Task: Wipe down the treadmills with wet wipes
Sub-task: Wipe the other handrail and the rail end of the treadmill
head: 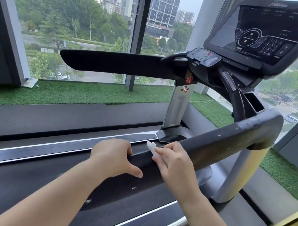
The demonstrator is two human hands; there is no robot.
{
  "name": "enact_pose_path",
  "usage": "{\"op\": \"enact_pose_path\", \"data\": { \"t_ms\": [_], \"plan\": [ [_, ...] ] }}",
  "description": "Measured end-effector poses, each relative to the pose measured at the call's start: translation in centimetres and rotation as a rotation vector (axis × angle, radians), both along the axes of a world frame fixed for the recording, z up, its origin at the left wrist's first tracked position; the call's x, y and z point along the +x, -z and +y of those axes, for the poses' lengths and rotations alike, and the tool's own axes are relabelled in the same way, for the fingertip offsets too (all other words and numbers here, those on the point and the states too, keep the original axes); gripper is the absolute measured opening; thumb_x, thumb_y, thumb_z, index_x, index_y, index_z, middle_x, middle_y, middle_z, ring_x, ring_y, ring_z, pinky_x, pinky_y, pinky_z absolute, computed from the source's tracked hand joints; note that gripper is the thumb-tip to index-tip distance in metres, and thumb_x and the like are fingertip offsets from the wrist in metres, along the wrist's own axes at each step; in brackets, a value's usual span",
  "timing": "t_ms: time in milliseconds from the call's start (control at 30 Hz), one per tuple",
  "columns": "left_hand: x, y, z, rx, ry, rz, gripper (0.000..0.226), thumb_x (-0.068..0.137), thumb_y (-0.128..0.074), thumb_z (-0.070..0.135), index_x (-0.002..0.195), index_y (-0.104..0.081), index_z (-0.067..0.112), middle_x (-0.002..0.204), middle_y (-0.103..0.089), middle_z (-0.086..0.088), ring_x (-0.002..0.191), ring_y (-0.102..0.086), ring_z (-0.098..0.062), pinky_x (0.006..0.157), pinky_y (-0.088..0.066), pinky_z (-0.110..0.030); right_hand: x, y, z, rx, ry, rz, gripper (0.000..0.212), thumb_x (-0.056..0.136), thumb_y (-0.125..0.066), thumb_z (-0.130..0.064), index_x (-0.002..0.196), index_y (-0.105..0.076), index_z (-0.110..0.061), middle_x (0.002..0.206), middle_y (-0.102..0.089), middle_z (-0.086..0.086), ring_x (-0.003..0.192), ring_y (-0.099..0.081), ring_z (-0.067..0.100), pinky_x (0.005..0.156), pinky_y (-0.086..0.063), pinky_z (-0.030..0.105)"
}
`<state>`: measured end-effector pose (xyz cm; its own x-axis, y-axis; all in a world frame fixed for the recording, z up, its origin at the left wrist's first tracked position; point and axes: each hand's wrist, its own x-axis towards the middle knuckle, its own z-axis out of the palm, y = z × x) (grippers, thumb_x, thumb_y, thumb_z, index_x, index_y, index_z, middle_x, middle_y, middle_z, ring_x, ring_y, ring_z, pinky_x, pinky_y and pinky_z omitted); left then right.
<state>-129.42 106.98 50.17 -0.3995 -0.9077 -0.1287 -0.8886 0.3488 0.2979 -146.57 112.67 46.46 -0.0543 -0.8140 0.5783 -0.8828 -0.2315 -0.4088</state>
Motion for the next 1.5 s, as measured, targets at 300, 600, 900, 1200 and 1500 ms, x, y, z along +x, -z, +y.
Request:
{"op": "enact_pose_path", "data": {
  "t_ms": [300, 600, 900, 1200, 1500],
  "plan": [
    [0.3, 0.2, 0.1, -0.041, 0.045, 0.021, 0.045, 0.064, -0.070, 0.066, 0.087, -0.053, 0.032, 0.086, -0.060, 0.013, 0.088, -0.058, -0.012, 0.067, -0.043, -0.025, 4.5, -0.2, -0.1, -0.082, -0.065, -0.136, 0.013, 0.084, -0.064, -0.026, 0.089, -0.073, -0.018, 0.074, -0.059, -0.007, 0.068, -0.057, 0.012, 0.066, -0.045, 0.020],
    [1.3, 0.3, -0.5, 0.044, 0.072, 0.082, 0.061, 0.058, -0.075, 0.064, 0.107, -0.059, 0.032, 0.100, -0.061, 0.015, 0.096, -0.057, -0.010, 0.083, -0.050, -0.030, 0.8, 0.6, -1.4, -0.253, -0.020, 0.055, 0.030, 0.093, -0.052, -0.029, 0.083, -0.073, -0.010, 0.065, -0.054, 0.002, 0.058, -0.053, 0.023, 0.057, -0.051, 0.038],
    [1.4, -0.1, -0.1, 0.048, 0.081, 0.096, 0.051, 0.060, -0.077, 0.061, 0.098, -0.061, 0.030, 0.094, -0.062, 0.013, 0.091, -0.058, -0.010, 0.078, -0.049, -0.027, 3.2, -0.1, -0.1, -0.187, -0.040, -0.143, 0.027, 0.088, -0.057, -0.034, 0.090, -0.074, -0.012, 0.075, -0.059, -0.001, 0.066, -0.057, 0.013, 0.067, -0.048, 0.022],
    [3.6, 0.5, -0.2, 0.141, 0.068, 0.159, 0.054, 0.057, -0.083, 0.051, 0.100, -0.060, 0.027, 0.096, -0.061, 0.013, 0.088, -0.057, -0.008, 0.078, -0.049, -0.025, 2.6, 1.4, 0.2, -0.224, -0.139, 0.068, 0.008, 0.088, -0.063, -0.015, 0.094, -0.069, -0.018, 0.069, -0.052, 0.002, 0.060, -0.051, 0.021, 0.057, -0.048, 0.035],
    [3.2, -0.1, 0.2, 0.122, 0.081, 0.121, 0.057, 0.063, -0.081, 0.050, 0.108, -0.060, 0.023, 0.102, -0.059, 0.009, 0.095, -0.054, -0.013, 0.082, -0.046, -0.026, 0.9, -0.2, 0.1, -0.194, 0.054, -0.037, 0.015, 0.087, -0.063, -0.021, 0.089, -0.074, -0.010, 0.073, -0.054, 0.002, 0.062, -0.055, 0.019, 0.064, -0.043, 0.022]
  ]
}}
